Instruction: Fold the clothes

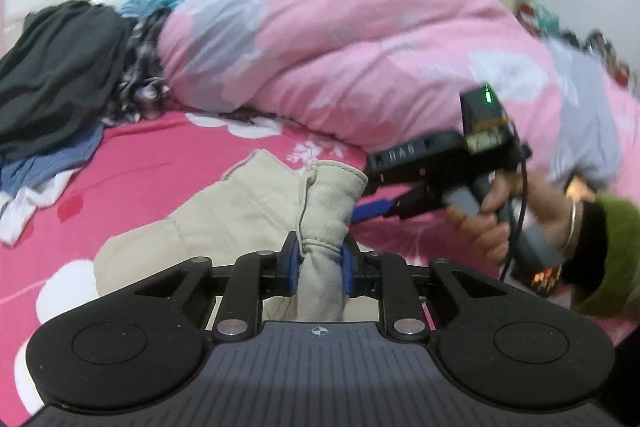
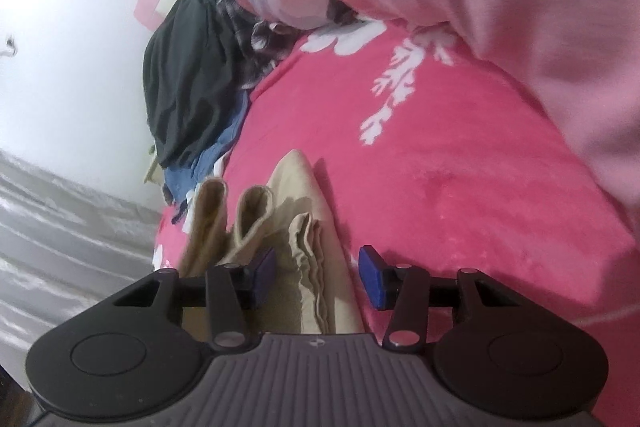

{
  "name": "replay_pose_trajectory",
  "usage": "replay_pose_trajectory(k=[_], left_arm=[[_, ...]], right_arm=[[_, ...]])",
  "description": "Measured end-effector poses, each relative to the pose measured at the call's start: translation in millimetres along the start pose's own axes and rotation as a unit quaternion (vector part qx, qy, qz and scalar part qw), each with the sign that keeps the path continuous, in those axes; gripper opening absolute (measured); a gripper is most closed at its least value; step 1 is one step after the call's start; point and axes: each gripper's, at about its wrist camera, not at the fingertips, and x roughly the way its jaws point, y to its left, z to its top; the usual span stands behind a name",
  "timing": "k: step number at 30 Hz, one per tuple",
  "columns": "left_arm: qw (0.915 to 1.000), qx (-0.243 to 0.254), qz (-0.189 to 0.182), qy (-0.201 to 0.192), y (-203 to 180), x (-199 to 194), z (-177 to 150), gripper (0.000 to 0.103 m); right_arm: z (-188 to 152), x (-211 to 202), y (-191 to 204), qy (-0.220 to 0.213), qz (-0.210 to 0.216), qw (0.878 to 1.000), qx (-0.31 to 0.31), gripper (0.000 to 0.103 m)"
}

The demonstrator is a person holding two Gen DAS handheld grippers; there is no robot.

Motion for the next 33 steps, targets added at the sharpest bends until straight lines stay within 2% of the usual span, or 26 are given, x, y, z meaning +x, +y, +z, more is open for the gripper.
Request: replay_pose_trajectory(k=[3, 5, 6, 8, 13, 17, 23, 25, 28, 33], left_arm=[[0.9996, -0.028, -0.006, -0.005, 8, -4, 1, 0.019], [0.9992, -0.038, -0.010, -0.006, 10, -4, 0, 0.019], [0.9993, -0.036, -0.011, -0.007, 8, -4, -1, 0.019], [0.9994, -0.029, -0.015, -0.007, 5, -5, -2, 0.019], [0.9996, -0.016, -0.022, -0.008, -2, -6, -4, 0.019], [0.9996, -0.017, -0.019, -0.011, 0, -7, -3, 0.019], [0.9998, -0.006, -0.018, -0.005, -3, -5, -7, 0.019], [0.9998, -0.007, -0.018, -0.004, -2, -4, -7, 0.019], [0.9997, -0.015, -0.016, -0.006, 1, -5, -6, 0.019], [0.9997, -0.019, -0.015, -0.005, 3, -6, -5, 0.019]], right_arm=[[1, 7, 3, 0.006, 0.001, 1.000, -0.017, 0.036], [2, 10, 5, 0.004, 0.004, 1.000, -0.029, 0.012], [2, 11, 7, 0.003, 0.008, 0.999, -0.037, 0.007], [3, 11, 12, -0.006, 0.012, 0.998, -0.053, 0.005], [13, 10, 31, -0.021, 0.036, 0.995, -0.086, 0.003], [20, 18, 37, -0.019, 0.026, 0.995, -0.098, 0.003], [10, 19, 13, -0.003, 0.006, 0.998, -0.060, 0.004], [9, 10, 8, -0.004, 0.018, 0.999, -0.035, 0.007], [3, -7, 7, -0.004, 0.015, 0.999, -0.029, 0.022], [-18, -28, 13, 0.006, 0.002, 0.998, -0.056, 0.022]])
